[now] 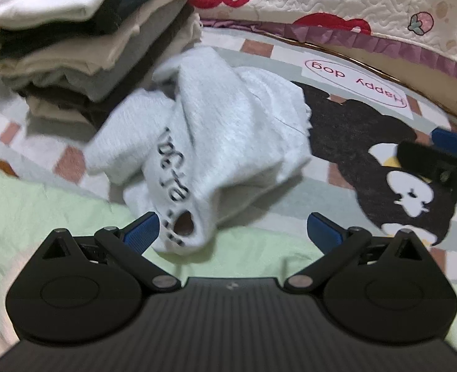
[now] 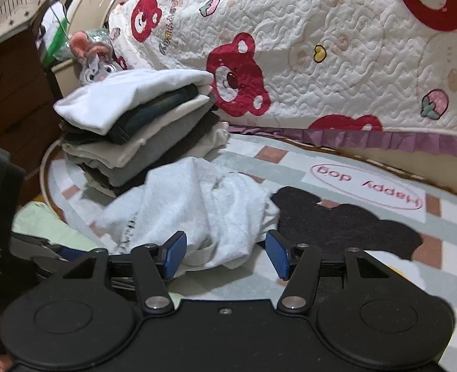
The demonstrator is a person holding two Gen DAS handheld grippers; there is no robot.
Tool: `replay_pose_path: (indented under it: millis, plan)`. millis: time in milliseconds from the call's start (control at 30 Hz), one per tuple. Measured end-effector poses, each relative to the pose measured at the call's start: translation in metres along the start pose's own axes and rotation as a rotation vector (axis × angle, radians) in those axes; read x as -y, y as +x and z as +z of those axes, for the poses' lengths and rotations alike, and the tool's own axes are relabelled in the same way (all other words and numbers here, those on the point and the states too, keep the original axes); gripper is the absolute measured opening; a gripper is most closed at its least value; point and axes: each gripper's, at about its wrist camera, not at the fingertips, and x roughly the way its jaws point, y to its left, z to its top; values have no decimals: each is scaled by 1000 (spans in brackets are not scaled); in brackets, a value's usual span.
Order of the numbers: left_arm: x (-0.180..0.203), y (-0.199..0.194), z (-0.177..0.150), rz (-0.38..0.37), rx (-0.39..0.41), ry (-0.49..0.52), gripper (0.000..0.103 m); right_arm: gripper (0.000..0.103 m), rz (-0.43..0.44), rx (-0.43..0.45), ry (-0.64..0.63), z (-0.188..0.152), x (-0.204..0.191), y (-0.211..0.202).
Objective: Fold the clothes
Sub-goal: 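Approach the crumpled grey sweatshirt with both grippers open, then close the right gripper on the grey sweatshirt fabric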
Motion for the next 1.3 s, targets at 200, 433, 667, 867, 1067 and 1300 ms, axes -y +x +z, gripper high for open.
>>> replay_pose_path:
  millis: [200, 433, 667, 867, 1067, 1300]
  plan:
    - [-42, 0, 27, -11, 40, -92, 90, 81, 61, -68, 2, 29, 22, 30]
    - [-48, 27, 71, 19, 59, -64, 75, 82, 181, -231, 306, 51, 63, 124]
    - [-47, 71, 57, 0, 49, -201, 75, 82, 243, -252, 519, 15, 67, 161]
    - [-60, 70, 36, 0, 137, -272, 68, 82, 231, -230, 545, 10, 92, 166]
    - [-62, 92, 38, -141, 88, -286, 70, 82, 323, -224, 626, -4, 100, 188]
    - [-50, 109, 29, -126, 57, -224, 94, 82, 276, -271, 592, -15, 87, 219]
